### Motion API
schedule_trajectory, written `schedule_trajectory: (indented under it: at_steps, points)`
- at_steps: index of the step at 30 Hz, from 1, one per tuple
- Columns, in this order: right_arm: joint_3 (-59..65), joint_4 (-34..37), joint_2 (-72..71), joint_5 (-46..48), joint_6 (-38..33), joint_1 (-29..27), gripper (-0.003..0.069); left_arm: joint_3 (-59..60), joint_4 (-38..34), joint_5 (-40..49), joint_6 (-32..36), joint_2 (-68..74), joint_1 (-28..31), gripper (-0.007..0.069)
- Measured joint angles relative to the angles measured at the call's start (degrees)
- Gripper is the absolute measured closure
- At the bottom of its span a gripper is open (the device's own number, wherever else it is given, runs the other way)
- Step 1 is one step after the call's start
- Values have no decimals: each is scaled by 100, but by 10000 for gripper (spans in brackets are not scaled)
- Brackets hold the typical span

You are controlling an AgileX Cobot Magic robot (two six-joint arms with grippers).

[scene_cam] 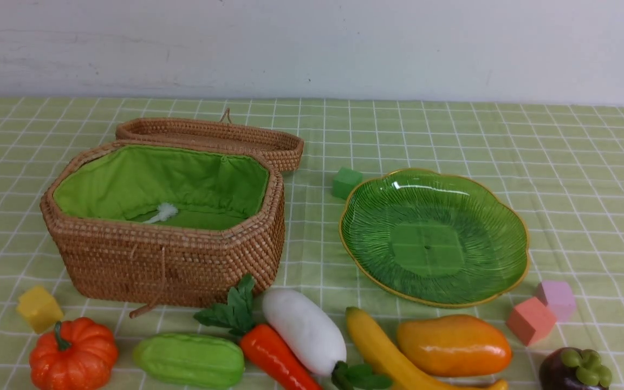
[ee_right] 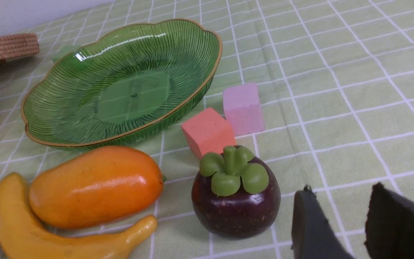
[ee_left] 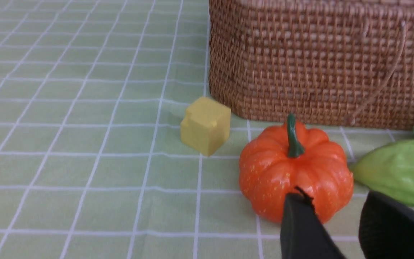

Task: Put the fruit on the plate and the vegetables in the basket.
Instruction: Use the left arm to grab a pumpkin and put it into the left basket

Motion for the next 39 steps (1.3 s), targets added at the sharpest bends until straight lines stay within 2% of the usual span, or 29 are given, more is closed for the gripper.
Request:
schedule_trajectory:
  at_steps: [5,15,18,20,24,28,31,39]
  points:
    - [0,0,0,0,0,0,419,0,-19,-607,0,0,0,386]
    - [0,0,0,0,0,0,419,0,90,-779,12,0,0,386]
    - [0,0,0,0,0,0,419,0,81,-1122,-13,0,0,386]
    - [0,0,0,0,0,0,419,0,-105,-1524,-252,0,0,386]
    - [0,0,0,0,0,0,419,0,-793,-2841,-1497,0,0,386]
    - [0,0,0,0,0,0,419,-28,-904,-3956,-2078,0,0,386]
    - [0,0,0,0,0,0,419,-364,-740,-3818,-2178,0,0,386]
    - [0,0,0,0,0,0,419,-2645,7,-2082,-2216,521,0,386]
